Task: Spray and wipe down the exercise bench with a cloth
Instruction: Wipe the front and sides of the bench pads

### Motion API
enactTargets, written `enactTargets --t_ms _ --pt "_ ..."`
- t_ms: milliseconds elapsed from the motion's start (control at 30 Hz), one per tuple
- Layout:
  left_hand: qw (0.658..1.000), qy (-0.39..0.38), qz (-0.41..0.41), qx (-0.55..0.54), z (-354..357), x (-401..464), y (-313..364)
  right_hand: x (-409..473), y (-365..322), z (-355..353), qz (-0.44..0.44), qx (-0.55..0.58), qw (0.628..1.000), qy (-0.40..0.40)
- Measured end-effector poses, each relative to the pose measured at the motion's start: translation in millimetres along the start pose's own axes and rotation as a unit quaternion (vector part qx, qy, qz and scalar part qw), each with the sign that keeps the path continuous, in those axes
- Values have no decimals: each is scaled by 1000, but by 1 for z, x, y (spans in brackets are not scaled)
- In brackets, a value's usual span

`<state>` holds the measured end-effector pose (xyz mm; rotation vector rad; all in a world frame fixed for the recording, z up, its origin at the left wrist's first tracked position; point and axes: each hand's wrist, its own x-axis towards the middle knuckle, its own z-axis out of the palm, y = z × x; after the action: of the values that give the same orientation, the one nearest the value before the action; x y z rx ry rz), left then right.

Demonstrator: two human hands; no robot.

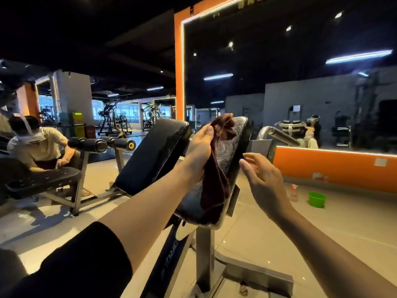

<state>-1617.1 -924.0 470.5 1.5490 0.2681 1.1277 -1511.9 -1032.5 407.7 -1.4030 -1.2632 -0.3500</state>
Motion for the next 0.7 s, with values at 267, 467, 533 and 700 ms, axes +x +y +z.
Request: enactTargets --t_ms 267,467,533,700 --pt "972 -154 -51 -167 95 -21 21 14 -36 -72 57 105 993 22" --pt "990 -56 -55 -114 130 -19 0 -3 -32 -109 137 40 989 28" --pt "991 -36 -77 -99 132 -16 -9 -4 -32 -117 174 8 984 43" --pt "988 -59 -121 -71 138 -29 -7 -10 -25 -113 230 -7 973 -11"
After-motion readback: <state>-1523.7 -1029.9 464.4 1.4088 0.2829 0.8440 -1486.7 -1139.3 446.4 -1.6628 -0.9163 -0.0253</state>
